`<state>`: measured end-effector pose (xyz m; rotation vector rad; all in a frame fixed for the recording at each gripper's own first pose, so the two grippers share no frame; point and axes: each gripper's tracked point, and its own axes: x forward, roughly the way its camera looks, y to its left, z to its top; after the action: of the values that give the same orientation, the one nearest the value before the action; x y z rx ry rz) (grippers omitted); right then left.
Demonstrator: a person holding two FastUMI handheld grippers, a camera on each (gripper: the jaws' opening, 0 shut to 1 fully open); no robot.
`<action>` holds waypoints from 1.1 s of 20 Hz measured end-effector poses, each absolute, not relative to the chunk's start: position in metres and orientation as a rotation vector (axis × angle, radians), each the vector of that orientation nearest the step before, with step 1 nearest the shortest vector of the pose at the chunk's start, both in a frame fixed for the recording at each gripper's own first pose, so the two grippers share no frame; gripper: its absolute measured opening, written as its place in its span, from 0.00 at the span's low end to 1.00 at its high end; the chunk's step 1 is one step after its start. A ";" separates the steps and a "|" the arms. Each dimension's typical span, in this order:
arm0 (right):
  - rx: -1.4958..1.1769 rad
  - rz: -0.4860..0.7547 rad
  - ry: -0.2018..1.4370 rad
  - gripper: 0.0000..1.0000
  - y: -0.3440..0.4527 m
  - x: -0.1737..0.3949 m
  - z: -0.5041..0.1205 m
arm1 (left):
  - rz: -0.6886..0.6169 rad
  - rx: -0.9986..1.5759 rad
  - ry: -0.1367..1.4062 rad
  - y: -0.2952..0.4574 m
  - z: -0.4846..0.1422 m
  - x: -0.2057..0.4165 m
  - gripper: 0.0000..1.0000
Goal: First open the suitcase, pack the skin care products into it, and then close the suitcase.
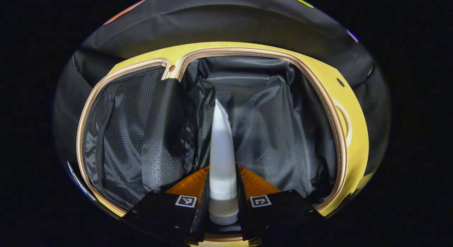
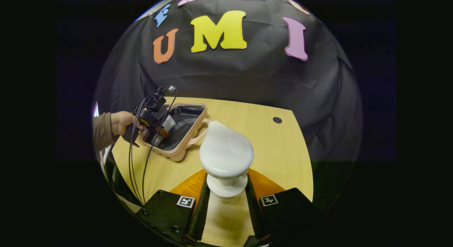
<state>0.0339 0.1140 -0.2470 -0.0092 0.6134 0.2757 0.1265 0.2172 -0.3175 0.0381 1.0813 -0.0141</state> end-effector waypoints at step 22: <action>0.085 0.489 0.521 0.35 0.282 0.132 -0.160 | -0.088 -0.101 0.594 0.245 -0.167 0.023 0.91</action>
<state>0.1320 0.2816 -0.1602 0.0848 0.5213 0.4886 0.0231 0.2454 -0.1672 -0.1012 0.5938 -0.0882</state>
